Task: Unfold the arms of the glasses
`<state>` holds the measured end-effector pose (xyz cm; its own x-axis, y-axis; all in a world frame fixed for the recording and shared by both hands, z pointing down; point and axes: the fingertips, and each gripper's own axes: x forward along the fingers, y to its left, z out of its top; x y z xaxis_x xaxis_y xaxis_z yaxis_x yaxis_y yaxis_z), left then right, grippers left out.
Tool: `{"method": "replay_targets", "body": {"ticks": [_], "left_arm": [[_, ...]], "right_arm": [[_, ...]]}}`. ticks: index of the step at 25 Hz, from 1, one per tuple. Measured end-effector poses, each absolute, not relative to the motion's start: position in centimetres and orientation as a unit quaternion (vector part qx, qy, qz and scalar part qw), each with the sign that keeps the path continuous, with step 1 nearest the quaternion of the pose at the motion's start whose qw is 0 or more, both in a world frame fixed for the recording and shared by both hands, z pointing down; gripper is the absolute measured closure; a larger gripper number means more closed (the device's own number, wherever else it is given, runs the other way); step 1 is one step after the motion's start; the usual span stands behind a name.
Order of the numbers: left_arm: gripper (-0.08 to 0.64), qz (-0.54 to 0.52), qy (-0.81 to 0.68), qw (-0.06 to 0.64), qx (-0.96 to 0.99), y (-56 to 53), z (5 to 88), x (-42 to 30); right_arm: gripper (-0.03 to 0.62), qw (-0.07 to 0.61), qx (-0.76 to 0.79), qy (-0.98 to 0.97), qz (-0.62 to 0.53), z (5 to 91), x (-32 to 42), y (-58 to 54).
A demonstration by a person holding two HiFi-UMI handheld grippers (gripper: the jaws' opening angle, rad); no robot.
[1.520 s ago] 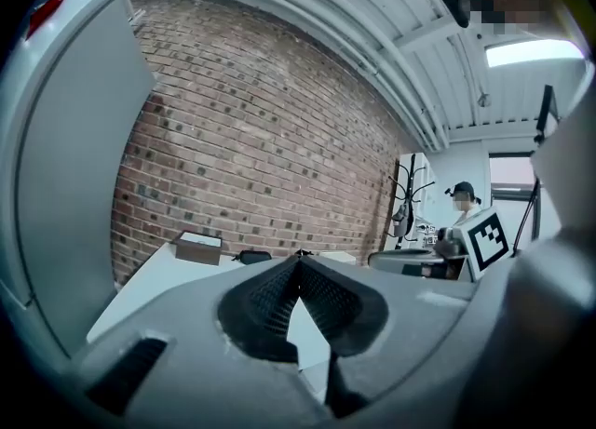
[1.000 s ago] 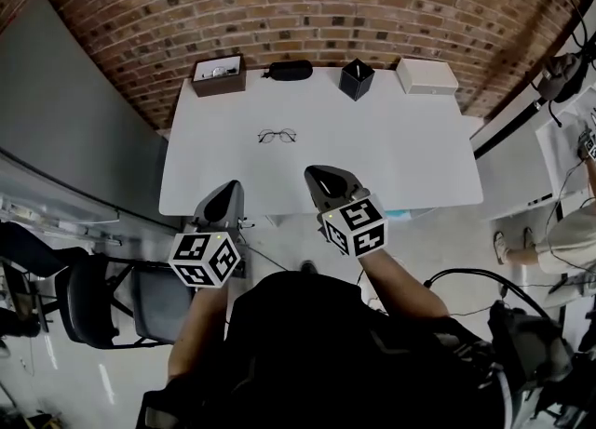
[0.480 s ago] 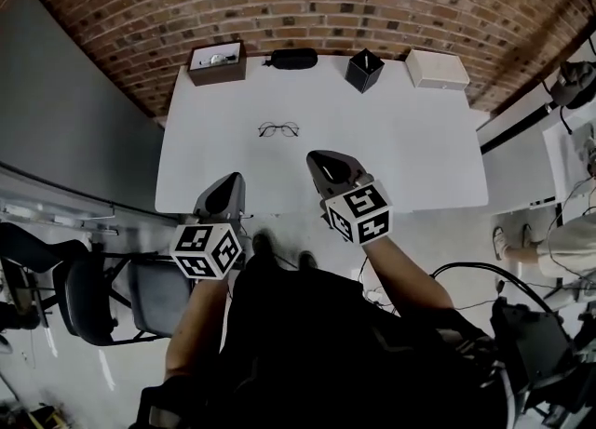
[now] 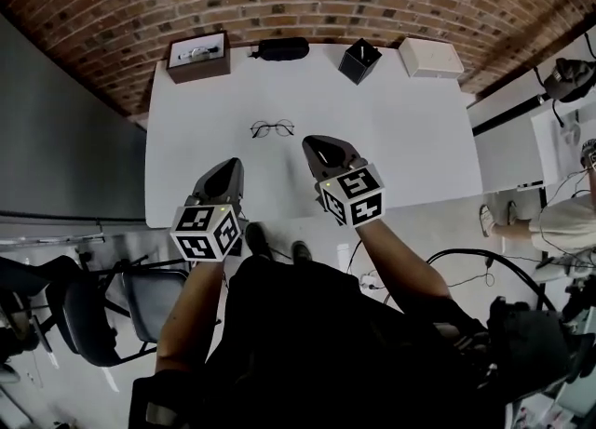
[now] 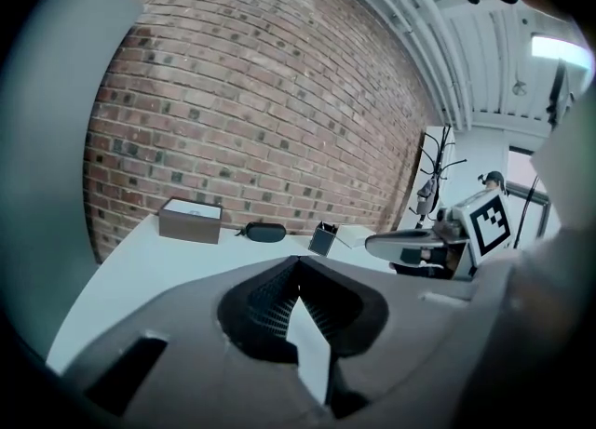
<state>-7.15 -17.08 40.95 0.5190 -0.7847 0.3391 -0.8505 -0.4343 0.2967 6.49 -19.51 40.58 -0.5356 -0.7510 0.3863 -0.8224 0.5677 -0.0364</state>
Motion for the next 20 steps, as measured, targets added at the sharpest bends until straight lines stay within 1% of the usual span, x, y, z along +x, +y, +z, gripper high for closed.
{"method": "replay_targets", "body": {"ticks": [7, 10, 13, 16, 20], "left_arm": [[0.552, 0.106, -0.459, 0.245, 0.848, -21.2, 44.7, -7.5], [0.552, 0.120, -0.434, 0.269, 0.852, -22.5, 46.9, -6.9], [0.552, 0.135, -0.424, 0.274, 0.852, -23.7, 48.7, -6.3], [0.551, 0.147, -0.421, 0.281, 0.850, -25.3, 50.6, -6.0], [0.551, 0.155, -0.402, 0.307, 0.848, -26.4, 53.2, -5.4]], "right_arm": [[0.580, 0.213, 0.460, -0.852, 0.130, 45.4, 6.0, -23.4], [0.580, 0.236, 0.460, -0.843, 0.150, 48.0, 5.9, -24.6], [0.580, 0.258, 0.459, -0.834, 0.165, 50.5, 6.1, -25.2], [0.580, 0.274, 0.457, -0.827, 0.178, 52.6, 6.0, -26.2], [0.580, 0.286, 0.453, -0.821, 0.195, 55.2, 5.8, -27.0]]}}
